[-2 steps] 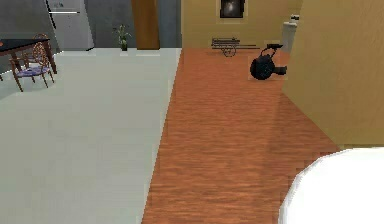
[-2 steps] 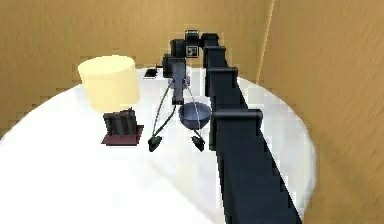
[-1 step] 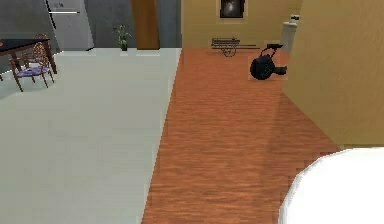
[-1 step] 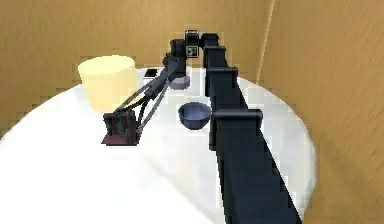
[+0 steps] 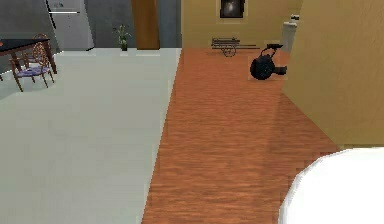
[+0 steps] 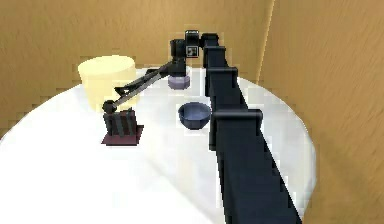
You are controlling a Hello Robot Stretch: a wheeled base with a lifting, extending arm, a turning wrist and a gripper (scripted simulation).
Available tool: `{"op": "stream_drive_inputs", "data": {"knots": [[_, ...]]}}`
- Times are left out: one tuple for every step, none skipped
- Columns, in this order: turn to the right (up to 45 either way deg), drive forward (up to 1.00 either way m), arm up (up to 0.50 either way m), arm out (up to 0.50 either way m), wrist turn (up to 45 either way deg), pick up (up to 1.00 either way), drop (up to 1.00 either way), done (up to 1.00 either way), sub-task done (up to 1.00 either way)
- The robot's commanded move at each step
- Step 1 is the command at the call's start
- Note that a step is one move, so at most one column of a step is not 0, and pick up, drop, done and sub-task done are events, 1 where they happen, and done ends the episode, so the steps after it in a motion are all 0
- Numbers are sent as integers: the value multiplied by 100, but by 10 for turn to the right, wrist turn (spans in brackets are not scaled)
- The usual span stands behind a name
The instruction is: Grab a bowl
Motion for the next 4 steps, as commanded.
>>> {"op": "stream_drive_inputs", "data": {"knots": [[0, 0, 0, 0, 450, 0, 0, 0, 0], [0, 0, 0, 0, 450, 0, 0, 0, 0], [0, 0, 0, 0, 60, 0, 0, 0, 0], [0, 0, -24, 0, 0, 0, 0, 0, 0]]}}
